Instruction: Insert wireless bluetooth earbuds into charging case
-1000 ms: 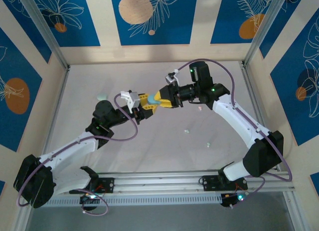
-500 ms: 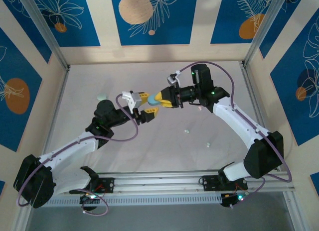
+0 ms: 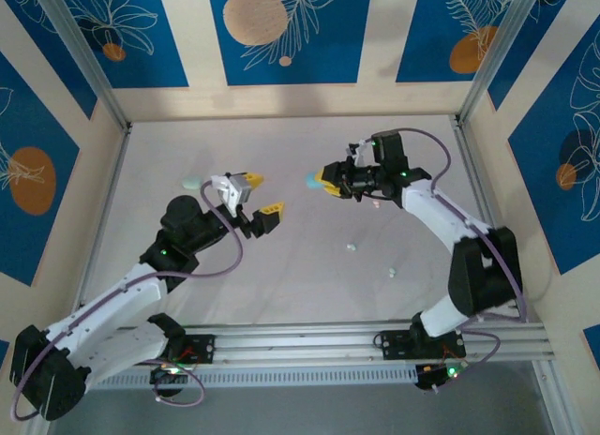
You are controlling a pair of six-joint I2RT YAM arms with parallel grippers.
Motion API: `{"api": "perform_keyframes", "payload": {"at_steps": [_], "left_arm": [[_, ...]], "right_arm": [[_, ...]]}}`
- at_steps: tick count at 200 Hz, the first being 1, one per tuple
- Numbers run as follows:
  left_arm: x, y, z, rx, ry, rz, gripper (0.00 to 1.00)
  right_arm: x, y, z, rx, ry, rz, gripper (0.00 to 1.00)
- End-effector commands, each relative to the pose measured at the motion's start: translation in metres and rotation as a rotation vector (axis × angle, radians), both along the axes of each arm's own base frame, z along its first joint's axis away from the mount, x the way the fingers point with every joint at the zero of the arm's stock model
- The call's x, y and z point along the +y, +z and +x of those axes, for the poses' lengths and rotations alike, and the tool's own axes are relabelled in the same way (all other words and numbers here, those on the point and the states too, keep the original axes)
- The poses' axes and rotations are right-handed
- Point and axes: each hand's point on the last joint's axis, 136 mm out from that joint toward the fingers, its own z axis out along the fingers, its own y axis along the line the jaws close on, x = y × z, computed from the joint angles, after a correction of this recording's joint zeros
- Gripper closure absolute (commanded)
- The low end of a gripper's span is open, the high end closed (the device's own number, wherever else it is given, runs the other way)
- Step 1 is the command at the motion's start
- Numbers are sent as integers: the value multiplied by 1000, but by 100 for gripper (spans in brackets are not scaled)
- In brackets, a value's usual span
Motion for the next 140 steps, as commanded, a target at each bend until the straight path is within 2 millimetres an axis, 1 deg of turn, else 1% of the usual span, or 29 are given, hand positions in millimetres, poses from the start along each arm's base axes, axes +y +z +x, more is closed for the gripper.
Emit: {"api": "perform_keyframes", "payload": {"at_steps": [1,20,23,46,71,89,92,108,127,140], "left_arm": [[18,-12,14,127,138,77,18],[25,-15,20,183,192,96,18],[26,-15,20,189,196,96,18],[29,-23,24,240,219,122,19],[42,-39,34,325,302,182,22],[49,-49,37,381,335,212,24],[50,-49,38,387,340,212,24],[54,-53,39,414,355,215,24],[60,-55,38,430,375,207,25],[65,-57,38,438,393,203,25]], "right_arm": [[0,-43,14,60,13,-98,81],[3,-71,25,115,20,-138,81],[3,-72,27,114,22,-139,81],[8,-97,38,134,33,-182,81],[14,-113,51,150,45,-186,80],[18,-126,60,165,61,-192,80],[19,-125,63,164,64,-191,80],[21,-138,70,194,72,-206,79],[24,-144,75,207,79,-203,78],[25,-147,75,209,85,-213,77]]}}
